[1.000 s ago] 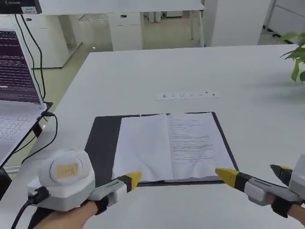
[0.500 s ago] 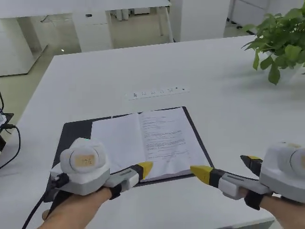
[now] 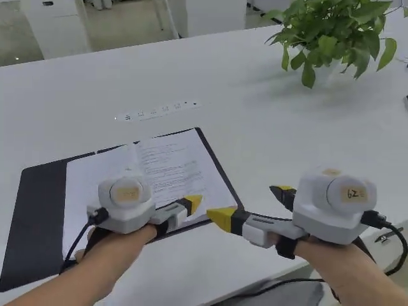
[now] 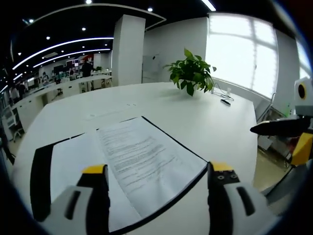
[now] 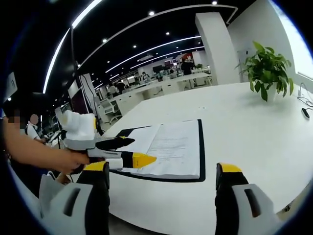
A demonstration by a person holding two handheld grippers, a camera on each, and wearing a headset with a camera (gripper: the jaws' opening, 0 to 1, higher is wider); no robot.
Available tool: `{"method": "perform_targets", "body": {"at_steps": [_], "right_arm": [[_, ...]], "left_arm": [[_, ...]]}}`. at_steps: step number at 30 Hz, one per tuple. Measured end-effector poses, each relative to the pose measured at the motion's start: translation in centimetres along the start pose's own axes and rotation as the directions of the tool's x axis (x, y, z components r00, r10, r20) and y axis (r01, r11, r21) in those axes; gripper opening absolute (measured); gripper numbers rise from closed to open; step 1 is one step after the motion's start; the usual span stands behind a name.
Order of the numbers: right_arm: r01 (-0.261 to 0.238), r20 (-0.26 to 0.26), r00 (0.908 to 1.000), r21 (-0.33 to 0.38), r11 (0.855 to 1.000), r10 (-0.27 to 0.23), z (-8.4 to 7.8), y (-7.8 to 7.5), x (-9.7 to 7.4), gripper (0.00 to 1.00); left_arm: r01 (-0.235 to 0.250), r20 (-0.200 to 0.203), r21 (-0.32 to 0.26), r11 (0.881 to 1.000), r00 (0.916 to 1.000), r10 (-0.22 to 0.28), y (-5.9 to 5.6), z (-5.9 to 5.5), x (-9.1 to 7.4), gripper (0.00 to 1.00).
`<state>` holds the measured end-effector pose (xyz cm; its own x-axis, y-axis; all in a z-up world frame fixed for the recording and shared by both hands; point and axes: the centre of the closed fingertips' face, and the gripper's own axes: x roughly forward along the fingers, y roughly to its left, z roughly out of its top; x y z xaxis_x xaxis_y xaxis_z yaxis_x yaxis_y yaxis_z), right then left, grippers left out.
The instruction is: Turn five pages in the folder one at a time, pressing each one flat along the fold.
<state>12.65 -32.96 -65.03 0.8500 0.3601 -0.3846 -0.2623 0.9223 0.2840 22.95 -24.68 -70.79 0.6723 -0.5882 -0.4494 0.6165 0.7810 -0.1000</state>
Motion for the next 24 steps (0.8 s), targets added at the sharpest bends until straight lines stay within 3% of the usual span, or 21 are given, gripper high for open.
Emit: {"method": "perform_targets", "body": {"at_steps": [5,10,19,21,22,23,24], "right_arm": [[0.013,0.014,0.9998,0.023,1.000,-0.013,0.1,-0.5,0.2,0.87],[0.013,0.013,0.9998,0.027,1.000,-0.013,0.0,-0.7,0.4,0.86],[0.011,0.011,0.9999,0.049,0.999,-0.011,-0.2,-1.0,0.8,0.84],[0.012,0.006,0.9999,0.052,0.999,-0.012,-0.4,-1.2,0.9,0.84],[0.013,0.002,0.9999,0.056,0.998,-0.013,-0.6,-1.3,0.9,0.84],[0.013,-0.001,0.9999,0.060,0.998,-0.013,-0.7,-1.4,1.0,0.83],[0.014,-0.008,0.9999,0.062,0.998,-0.014,-0.9,-1.5,1.0,0.83]], "left_arm": [[0.020,0.008,-0.006,1.000,0.9998,-0.020,-1.6,-1.1,2.8,0.80],[0.007,0.024,0.008,1.000,0.9997,-0.008,-2.4,-1.8,4.5,0.80],[-0.028,0.027,0.044,0.999,0.9993,0.027,-2.4,-3.5,6.9,0.72],[-0.040,0.012,0.068,0.997,0.9992,0.039,-2.3,-4.2,7.2,0.70],[-0.050,-0.024,0.093,0.994,0.9983,0.053,-1.9,-5.0,7.2,0.66],[-0.048,0.022,0.081,0.996,0.9987,0.046,-2.0,-4.6,7.3,0.66],[-0.050,0.033,0.080,0.996,0.9984,0.047,-2.0,-4.7,7.2,0.65]]}}
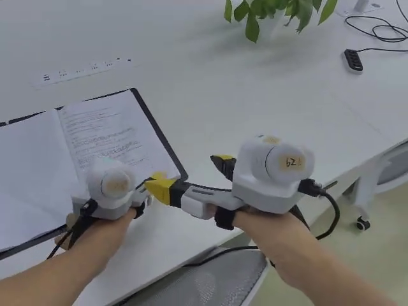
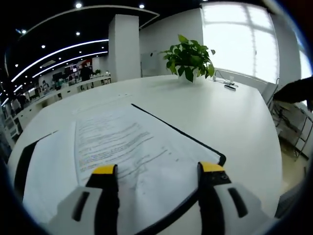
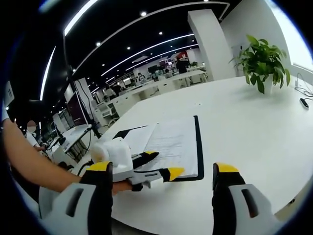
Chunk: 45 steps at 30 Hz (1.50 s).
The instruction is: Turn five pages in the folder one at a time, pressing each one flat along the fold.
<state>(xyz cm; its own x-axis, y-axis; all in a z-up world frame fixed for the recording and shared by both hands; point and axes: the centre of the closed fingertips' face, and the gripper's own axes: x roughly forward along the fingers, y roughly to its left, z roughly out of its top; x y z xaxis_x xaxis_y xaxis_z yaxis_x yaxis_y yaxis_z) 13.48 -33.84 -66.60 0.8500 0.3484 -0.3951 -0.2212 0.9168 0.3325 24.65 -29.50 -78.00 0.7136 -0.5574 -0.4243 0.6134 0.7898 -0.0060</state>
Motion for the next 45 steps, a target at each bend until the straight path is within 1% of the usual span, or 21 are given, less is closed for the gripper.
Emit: {"method": "perform_targets", "body": {"at_steps": [2,6,9,12,14,16,20,21,23,27,29,30,32,34,36,37,38,40,42,43,45], "right_arm": [[0.001,0.001,1.0000,0.003,1.000,-0.001,-0.1,-0.2,0.0,0.83],[0.004,-0.001,1.0000,0.019,1.000,-0.004,-0.2,-0.5,0.2,0.82],[-0.001,-0.003,1.0000,0.030,1.000,0.001,-0.4,-0.6,0.5,0.82],[0.002,-0.019,0.9998,0.034,0.999,-0.001,-0.8,-0.9,1.0,0.82],[-0.002,-0.016,0.9999,0.042,0.999,0.003,-0.9,-0.9,1.2,0.82],[-0.003,-0.028,0.9996,0.041,0.999,0.005,-1.1,-0.9,1.4,0.81],[0.004,-0.037,0.9993,0.045,0.999,-0.003,-1.2,-1.5,1.7,0.81],[0.007,-0.037,0.9993,0.048,0.999,-0.005,-1.2,-1.6,1.7,0.81],[0.008,-0.037,0.9993,0.055,0.998,-0.006,-1.2,-1.9,1.9,0.80],[0.007,-0.045,0.9990,0.054,0.999,-0.005,-1.3,-2.1,2.2,0.80],[0.008,-0.048,0.9989,0.060,0.998,-0.005,-1.3,-2.2,2.5,0.79],[0.005,-0.051,0.9987,0.066,0.998,-0.002,-1.4,-2.2,2.7,0.79],[-0.002,-0.054,0.9985,0.062,0.998,0.005,-1.4,-2.0,3.1,0.79],[-0.009,-0.062,0.9980,0.057,0.998,0.013,-1.4,-1.8,3.5,0.78],[-0.018,-0.063,0.9977,0.056,0.998,0.022,-1.4,-1.6,3.8,0.78],[-0.024,-0.068,0.9973,0.057,0.998,0.027,-1.5,-1.5,4.1,0.77],[-0.028,-0.076,0.9966,0.055,0.998,0.032,-1.5,-1.4,4.3,0.76],[-0.040,-0.075,0.9962,0.054,0.998,0.044,-1.6,-1.1,4.8,0.75],[-0.056,-0.083,0.9947,0.061,0.997,0.061,-1.8,-0.8,5.4,0.72],[-0.060,-0.098,0.9929,0.064,0.996,0.066,-2.1,-0.8,5.9,0.71],[-0.068,-0.106,0.9915,0.085,0.994,0.076,-2.4,-0.7,6.5,0.69]], "left_arm": [[-0.002,0.011,0.010,1.000,0.9999,0.002,0.0,-0.2,-0.2,0.65],[-0.002,0.042,0.001,1.000,0.9991,0.002,0.3,-0.2,-0.3,0.63],[-0.016,0.064,-0.002,1.000,0.9978,0.017,0.9,0.1,-0.5,0.54],[-0.016,0.070,0.002,1.000,0.9974,0.015,0.8,-0.1,-0.5,0.54],[-0.018,0.076,-0.003,1.000,0.9970,0.018,0.7,0.0,-0.7,0.53],[-0.027,0.081,-0.009,1.000,0.9963,0.028,0.9,0.0,-0.5,0.50],[-0.038,0.082,-0.018,0.999,0.9959,0.040,1.0,0.0,-0.6,0.45],[-0.052,0.083,-0.022,0.998,0.9951,0.054,1.4,0.0,-0.6,0.40],[-0.070,0.090,-0.023,0.997,0.9934,0.072,1.8,0.0,-0.7,0.34],[-0.073,0.091,-0.032,0.997,0.9930,0.076,1.8,-0.1,-0.8,0.31],[-0.093,0.088,-0.047,0.995,0.9914,0.097,2.4,-0.1,-0.8,0.24],[-0.110,0.085,-0.053,0.992,0.9898,0.115,2.8,-0.2,-0.8,0.19],[-0.114,0.078,-0.062,0.992,0.9899,0.118,3.2,-0.2,-0.9,0.13],[-0.105,0.078,-0.055,0.993,0.9910,0.109,3.1,-0.2,-0.7,0.13],[-0.111,0.071,-0.093,0.989,0.9904,0.118,3.4,-0.3,-0.7,0.11],[-0.110,0.067,-0.146,0.983,0.9903,0.121,3.4,-0.3,-0.6,0.10],[-0.108,0.068,-0.134,0.985,0.9906,0.118,3.4,-0.2,-0.6,0.09],[-0.103,0.068,-0.167,0.981,0.9910,0.116,3.4,-0.2,-0.7,0.09],[-0.102,0.068,-0.167,0.981,0.9911,0.115,3.4,-0.3,-0.6,0.09],[-0.099,0.067,-0.174,0.980,0.9914,0.112,3.4,-0.3,-0.6,0.08],[-0.097,0.066,-0.173,0.980,0.9917,0.110,3.4,-0.3,-0.6,0.08]]}}
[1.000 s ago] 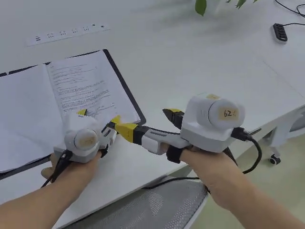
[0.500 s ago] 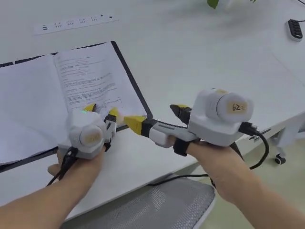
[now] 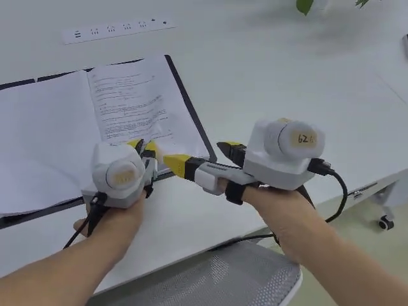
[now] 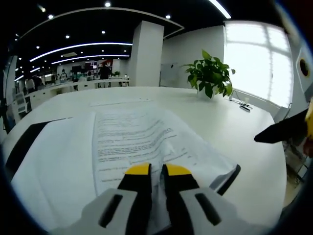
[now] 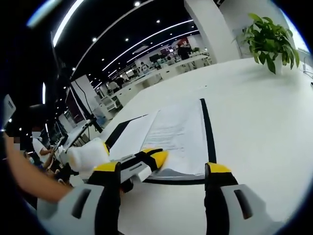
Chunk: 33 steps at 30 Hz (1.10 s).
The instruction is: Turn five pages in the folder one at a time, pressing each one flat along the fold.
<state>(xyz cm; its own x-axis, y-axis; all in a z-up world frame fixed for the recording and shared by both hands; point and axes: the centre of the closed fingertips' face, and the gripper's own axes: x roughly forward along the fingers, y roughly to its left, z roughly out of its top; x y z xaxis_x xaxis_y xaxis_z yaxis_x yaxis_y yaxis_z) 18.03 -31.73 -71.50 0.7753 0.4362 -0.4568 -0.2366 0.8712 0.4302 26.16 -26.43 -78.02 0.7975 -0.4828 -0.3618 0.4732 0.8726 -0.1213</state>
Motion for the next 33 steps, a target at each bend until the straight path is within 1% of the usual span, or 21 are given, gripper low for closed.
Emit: {"method": "perform_targets", "body": {"at_steps": [3,5,9,11,12,13,14,16,19,21,23,25,27,28,29,31,33], "right_arm": [[-0.015,-0.027,0.9995,0.052,0.999,0.016,-0.7,0.0,1.2,0.65],[-0.015,-0.040,0.9990,0.064,0.998,0.018,-1.1,-0.1,2.0,0.64],[0.018,-0.073,0.9973,0.093,0.995,-0.011,-2.0,-1.2,3.1,0.64],[0.022,-0.077,0.9970,0.111,0.994,-0.014,-2.2,-1.5,3.3,0.63],[0.021,-0.079,0.9968,0.133,0.991,-0.010,-2.3,-1.6,3.5,0.62],[0.026,-0.072,0.9973,0.134,0.991,-0.016,-2.2,-1.8,3.6,0.61],[0.031,-0.080,0.9966,0.142,0.989,-0.019,-2.4,-1.9,3.7,0.59],[0.040,-0.077,0.9966,0.144,0.989,-0.029,-2.4,-2.2,3.8,0.56],[0.044,-0.068,0.9971,0.177,0.983,-0.032,-2.3,-2.6,4.0,0.52],[0.054,-0.070,0.9967,0.199,0.979,-0.040,-2.3,-2.9,4.0,0.47],[0.060,-0.069,0.9966,0.237,0.970,-0.045,-2.2,-3.2,4.0,0.42],[0.080,-0.074,0.9952,0.252,0.964,-0.064,-2.2,-3.7,3.9,0.36],[0.108,-0.078,0.9929,0.269,0.957,-0.090,-2.4,-4.4,3.8,0.27],[0.130,-0.087,0.9903,0.288,0.949,-0.109,-2.6,-4.9,3.7,0.21],[0.140,-0.091,0.9889,0.298,0.944,-0.118,-2.7,-5.2,3.7,0.16],[0.149,-0.084,0.9883,0.350,0.925,-0.127,-2.8,-5.6,3.7,0.10],[0.155,-0.073,0.9879,0.409,0.899,-0.137,-2.9,-6.0,3.6,0.06]], "left_arm": [[0.004,-0.001,0.003,1.000,1.0000,-0.004,0.0,0.0,0.0,0.09],[0.004,-0.002,0.009,1.000,1.0000,-0.004,0.0,0.0,0.0,0.09],[0.007,-0.003,0.011,1.000,1.0000,-0.007,0.0,0.0,0.0,0.09],[0.009,-0.002,0.010,1.000,1.0000,-0.008,0.0,0.0,0.0,0.09],[0.010,-0.002,0.011,1.000,1.0000,-0.010,0.0,0.0,0.0,0.09],[0.010,-0.002,0.013,1.000,0.9999,-0.010,0.0,0.0,0.0,0.09],[0.012,-0.001,0.015,1.000,0.9999,-0.012,0.0,0.0,0.0,0.09],[0.014,0.001,0.016,1.000,0.9999,-0.014,0.0,0.0,0.0,0.09],[0.015,0.003,0.014,1.000,0.9999,-0.015,0.0,0.0,0.0,0.09],[0.016,0.004,0.014,1.000,0.9999,-0.016,0.0,0.0,0.0,0.09],[0.017,0.004,0.013,1.000,0.9998,-0.017,0.0,0.0,0.0,0.09],[0.018,0.005,0.013,1.000,0.9998,-0.018,0.0,0.0,0.0,0.09],[0.020,0.005,0.012,1.000,0.9998,-0.020,0.0,0.0,0.0,0.09],[0.022,0.004,0.014,1.000,0.9998,-0.022,0.0,0.0,0.0,0.09],[0.023,0.003,0.013,1.000,0.9997,-0.023,0.0,0.0,0.0,0.09],[0.026,-0.001,0.015,1.000,0.9997,-0.026,0.0,0.0,0.1,0.09],[0.029,-0.004,0.017,0.999,0.9996,-0.029,0.0,0.0,0.0,0.09]]}}
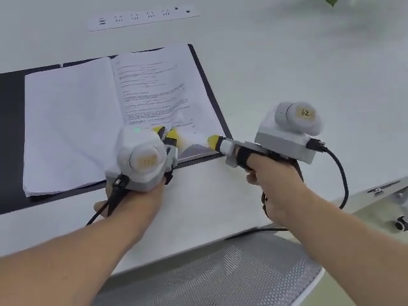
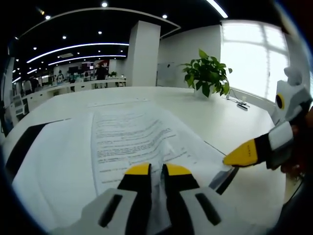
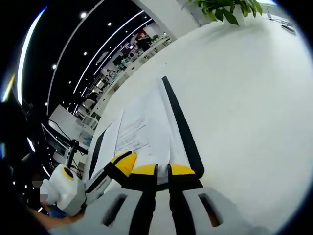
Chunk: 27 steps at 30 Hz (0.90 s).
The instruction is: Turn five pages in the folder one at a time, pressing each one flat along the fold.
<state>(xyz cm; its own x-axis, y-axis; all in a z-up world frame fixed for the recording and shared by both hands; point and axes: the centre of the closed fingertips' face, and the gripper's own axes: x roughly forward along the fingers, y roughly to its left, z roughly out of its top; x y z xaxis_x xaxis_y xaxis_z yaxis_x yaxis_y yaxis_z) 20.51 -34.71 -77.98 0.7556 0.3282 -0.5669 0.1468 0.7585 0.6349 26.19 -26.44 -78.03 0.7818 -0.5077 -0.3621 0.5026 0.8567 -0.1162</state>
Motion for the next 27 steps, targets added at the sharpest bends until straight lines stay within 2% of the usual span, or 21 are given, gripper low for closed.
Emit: {"method": "perform_targets", "body": {"at_steps": [2,4,5,7,12,15,19,23,27], "right_arm": [[-0.008,0.006,0.9999,0.048,0.999,0.008,0.0,-0.2,0.0,0.04],[-0.024,0.020,0.9996,0.157,0.987,0.021,0.0,-0.2,-0.1,0.03],[-0.026,0.018,0.9996,0.177,0.984,0.023,-0.1,-0.2,-0.1,0.02],[-0.028,0.021,0.9995,0.161,0.987,0.025,-0.1,-0.6,-0.2,0.00],[-0.028,0.032,0.9992,0.166,0.986,0.023,0.1,0.1,-0.5,0.00],[-0.033,0.038,0.9989,0.161,0.986,0.027,0.1,0.1,-0.5,0.00],[-0.050,0.064,0.9972,0.166,0.985,0.039,0.7,1.4,-1.6,0.00],[-0.086,0.086,0.9936,0.153,0.985,0.073,1.4,3.6,-2.7,0.00],[-0.129,0.105,0.9875,0.115,0.985,0.117,2.0,6.2,-3.6,0.00]], "left_arm": [[0.002,-0.003,-0.002,1.000,1.0000,-0.002,0.0,0.0,0.0,0.09],[0.002,-0.006,-0.001,1.000,1.0000,-0.002,0.0,0.0,0.0,0.09],[0.002,-0.007,-0.002,1.000,1.0000,-0.002,0.0,0.0,0.0,0.09],[0.004,-0.009,0.000,1.000,1.0000,-0.004,0.0,0.0,0.0,0.10],[0.011,-0.021,-0.003,1.000,0.9997,-0.011,-0.2,0.1,0.0,0.11],[0.029,-0.046,0.000,1.000,0.9985,-0.029,-0.3,0.4,-0.4,0.11],[0.036,-0.077,0.017,0.999,0.9965,-0.035,0.4,0.2,-1.7,0.15],[0.064,-0.034,-0.007,0.998,0.9974,-0.064,0.6,1.7,-3.2,0.20],[0.075,0.022,-0.038,0.996,0.9970,-0.074,1.3,3.8,-5.3,0.26]]}}
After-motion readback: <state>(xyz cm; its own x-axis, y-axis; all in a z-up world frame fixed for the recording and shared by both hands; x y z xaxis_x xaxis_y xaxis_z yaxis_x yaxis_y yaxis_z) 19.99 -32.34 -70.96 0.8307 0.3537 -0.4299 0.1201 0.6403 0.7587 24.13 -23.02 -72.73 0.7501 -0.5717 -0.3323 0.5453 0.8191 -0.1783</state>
